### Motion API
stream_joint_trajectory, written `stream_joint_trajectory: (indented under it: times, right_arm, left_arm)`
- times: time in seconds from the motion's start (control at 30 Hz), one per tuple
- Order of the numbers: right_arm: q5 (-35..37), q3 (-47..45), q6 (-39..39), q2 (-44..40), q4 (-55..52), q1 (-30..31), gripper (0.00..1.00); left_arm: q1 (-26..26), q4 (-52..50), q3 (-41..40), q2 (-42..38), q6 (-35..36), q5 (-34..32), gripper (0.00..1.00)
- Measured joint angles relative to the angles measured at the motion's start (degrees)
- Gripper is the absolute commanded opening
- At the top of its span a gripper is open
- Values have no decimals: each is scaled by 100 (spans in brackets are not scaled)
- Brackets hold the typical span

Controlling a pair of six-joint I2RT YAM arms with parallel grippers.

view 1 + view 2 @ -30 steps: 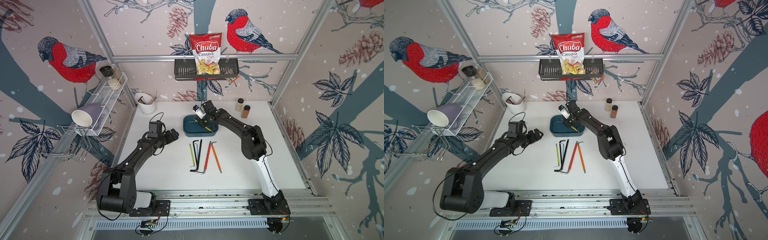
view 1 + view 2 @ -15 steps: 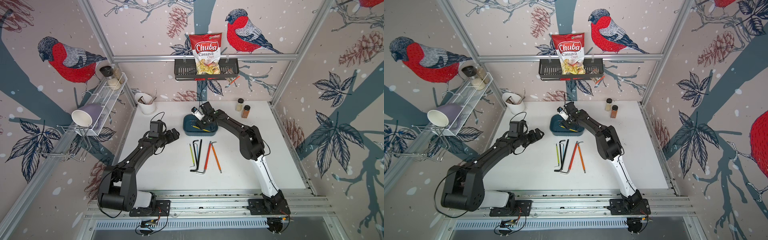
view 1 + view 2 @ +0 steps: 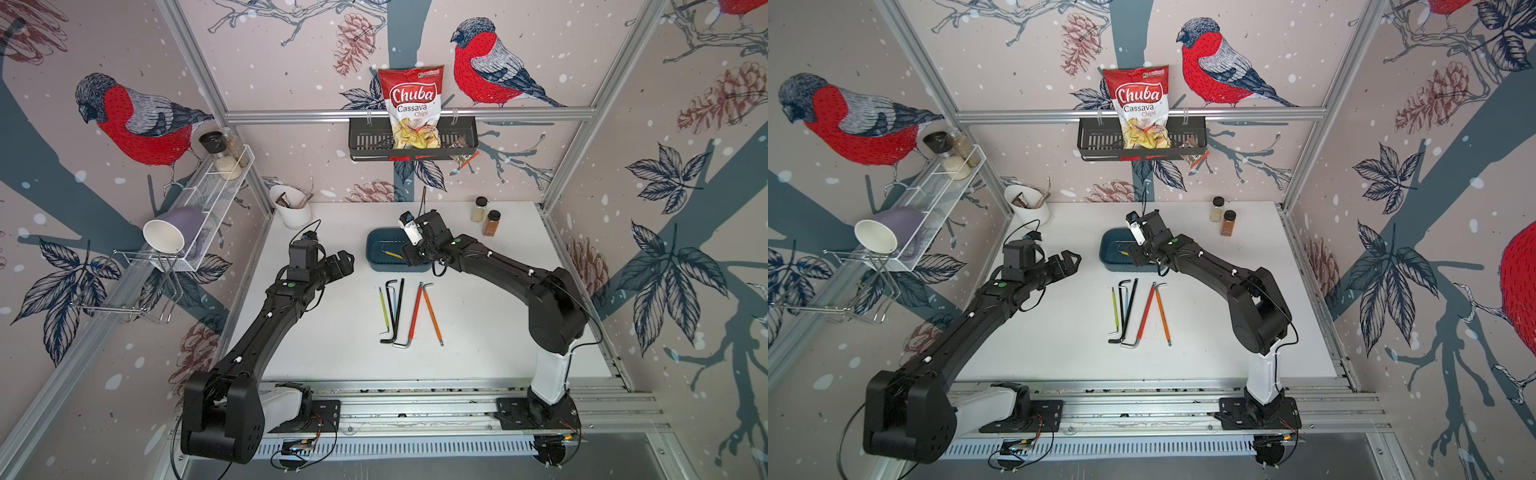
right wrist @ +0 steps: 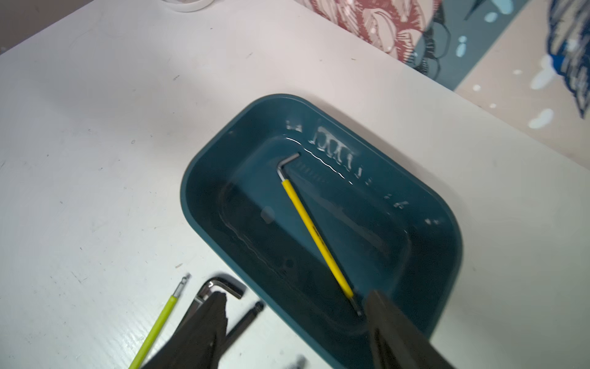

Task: Put the hex key on the desktop into the storage box
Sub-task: Place the Allen key in the storage box, then pick up the Allen key from the center of the board.

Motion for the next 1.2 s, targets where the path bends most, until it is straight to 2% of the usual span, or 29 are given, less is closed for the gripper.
stream_joint_trajectory:
  times: [0.3,0.53,0.7,0.83,1.2]
  right_arm:
    - [494,-1705,1292,-1386,579,72,73]
    - [514,-2590,2039,-1871,728,129,73]
    - [553,-2767,2570,-1812,748,258,72]
    - [688,-2695,2892,-1517,693,378,71]
    - [828,-2828,3458,-896,369,531,69]
  left_arm:
    - [0,-59,-153,-743,42,-83,95]
    - [0,-164,-638,-1410,-7,-485,96]
    - [0,-57,-951,-1829,-13,-570,96]
    - [0,-24,-1040,-1871,-66,-656,96]
    - [0,-225,-699,-1392,-39,-651,95]
